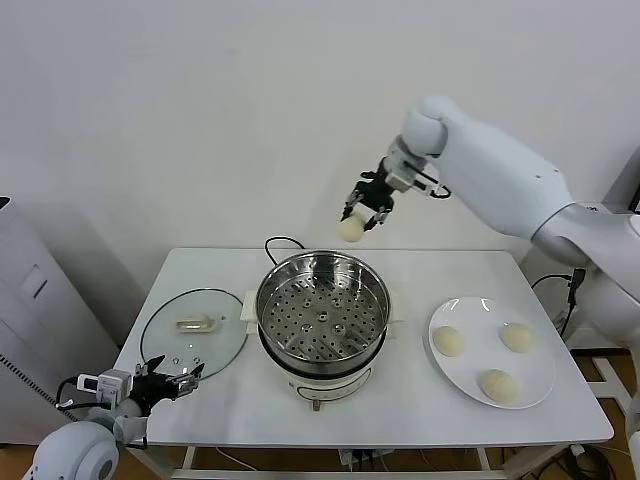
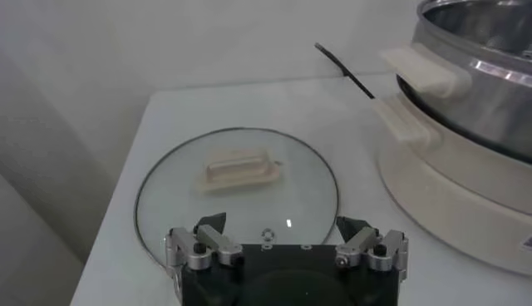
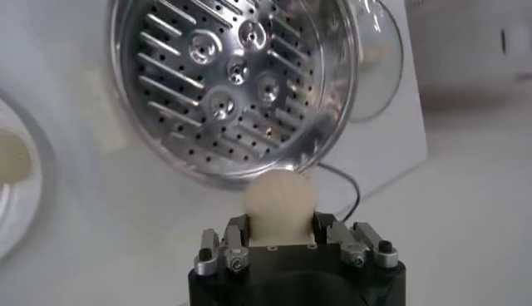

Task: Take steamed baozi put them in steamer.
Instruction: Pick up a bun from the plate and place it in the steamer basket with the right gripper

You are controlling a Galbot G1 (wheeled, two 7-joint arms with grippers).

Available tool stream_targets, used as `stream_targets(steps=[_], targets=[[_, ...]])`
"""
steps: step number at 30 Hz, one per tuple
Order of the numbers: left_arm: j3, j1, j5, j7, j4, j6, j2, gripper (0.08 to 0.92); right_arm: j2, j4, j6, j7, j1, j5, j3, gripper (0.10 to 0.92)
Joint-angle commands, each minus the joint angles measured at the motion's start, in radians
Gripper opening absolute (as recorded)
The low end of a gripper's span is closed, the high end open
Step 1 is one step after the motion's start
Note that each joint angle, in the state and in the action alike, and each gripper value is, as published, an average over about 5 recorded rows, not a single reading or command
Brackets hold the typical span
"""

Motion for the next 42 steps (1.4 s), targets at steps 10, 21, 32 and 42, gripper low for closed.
stream_targets(steps=[10,21,32,42], targets=[[0.002,0.000,0.001,0.000,0.002,-0.001,-0.001,0.823,0.009,0.225,0.052,0.009,-0.169,-0.264,0.018,0.484],[0.007,-0.002,0.007,0.000,0.000,0.001,-0.008,0.823,0.029,0.221,0.052,0.059,-0.275,-0.426,0.089,0.484],[0.007,-0.003,0.005,0.001,0.000,-0.001,-0.005,0.823,0.056,0.178,0.052,0.073,-0.314,-0.493,0.135,0.486],[0.008,-0.007,0.002,0.001,0.004,0.000,-0.005,0.823,0.046,0.170,0.052,0.094,-0.290,-0.397,0.130,0.711]])
